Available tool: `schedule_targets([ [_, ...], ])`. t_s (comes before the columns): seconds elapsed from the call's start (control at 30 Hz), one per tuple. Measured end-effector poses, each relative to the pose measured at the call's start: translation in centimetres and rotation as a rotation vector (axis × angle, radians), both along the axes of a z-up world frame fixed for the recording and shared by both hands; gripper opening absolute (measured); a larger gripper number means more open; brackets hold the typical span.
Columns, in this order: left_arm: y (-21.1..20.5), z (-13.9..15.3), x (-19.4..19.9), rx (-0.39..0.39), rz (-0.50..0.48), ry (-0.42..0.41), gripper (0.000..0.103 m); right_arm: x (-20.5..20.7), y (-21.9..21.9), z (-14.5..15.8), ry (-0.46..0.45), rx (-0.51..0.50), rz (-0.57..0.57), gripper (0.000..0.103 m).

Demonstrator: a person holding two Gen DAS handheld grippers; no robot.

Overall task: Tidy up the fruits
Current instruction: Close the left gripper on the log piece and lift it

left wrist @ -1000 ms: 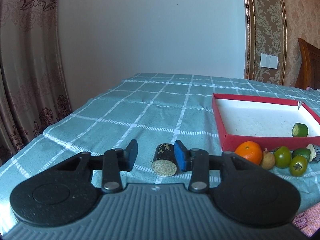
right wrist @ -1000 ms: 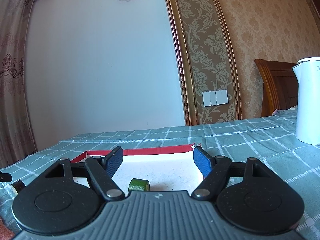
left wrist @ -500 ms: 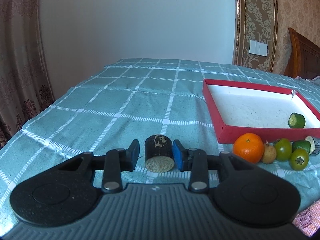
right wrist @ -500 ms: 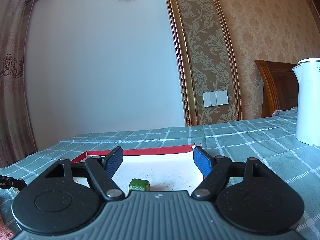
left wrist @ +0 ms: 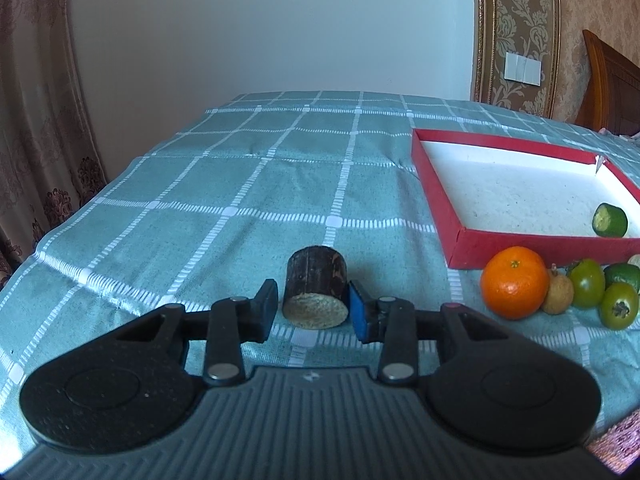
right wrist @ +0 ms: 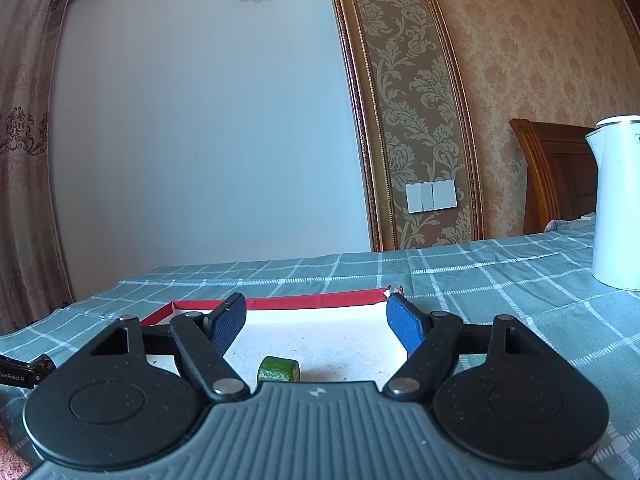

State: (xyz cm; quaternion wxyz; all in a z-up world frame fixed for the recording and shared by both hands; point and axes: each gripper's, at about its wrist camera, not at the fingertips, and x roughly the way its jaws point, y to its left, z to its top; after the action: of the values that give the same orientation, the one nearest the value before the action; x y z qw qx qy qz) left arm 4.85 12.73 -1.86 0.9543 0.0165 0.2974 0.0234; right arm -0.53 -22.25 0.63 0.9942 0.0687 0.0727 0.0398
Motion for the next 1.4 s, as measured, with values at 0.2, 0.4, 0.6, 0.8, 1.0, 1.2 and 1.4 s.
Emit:
schedule_targets([
  [0.2, -0.1, 0.1, -0.2, 0.009, 0.004, -0.004, 0.032, 0.0, 0.0, 0.0, 0.000, -0.002, 0.000, 0.077],
  [0.4, -0.2, 0.6, -0.7, 0.016, 0.011, -0.014, 0.032, 0.4, 0.1, 0.2, 0.041, 0.003, 0.017, 0.077],
  [0.6, -0.2, 0.9, -1.1, 0.019, 0.022, -0.029, 0.031, 0.0, 0.7, 0.7, 0.153, -0.035, 0.028, 0.078],
  [0.8, -0.5, 1.3, -1.5, 0.010, 0.016, -0.048, 0.031, -1.1, 1.9, -1.0, 0.424, -0.094, 0.043, 0.086],
  [1.0, -1.4, 3.3, -3.0, 0.003, -0.009, -0.102, 0.031, -0.9, 2.8, -2.8, 0.528, -0.131, 0.011, 0.089],
  [1.2, -2.9, 5.4, -4.0, 0.002, -0.041, -0.152, 0.031, -0.9, 2.6, -2.9, 0.536, -0.118, 0.011, 0.093],
  [1.4, -2.6, 6.2, -4.7, 0.015, -0.031, -0.169, 0.040, -1.0, 2.3, -2.9, 0.529, -0.091, 0.018, 0.093],
])
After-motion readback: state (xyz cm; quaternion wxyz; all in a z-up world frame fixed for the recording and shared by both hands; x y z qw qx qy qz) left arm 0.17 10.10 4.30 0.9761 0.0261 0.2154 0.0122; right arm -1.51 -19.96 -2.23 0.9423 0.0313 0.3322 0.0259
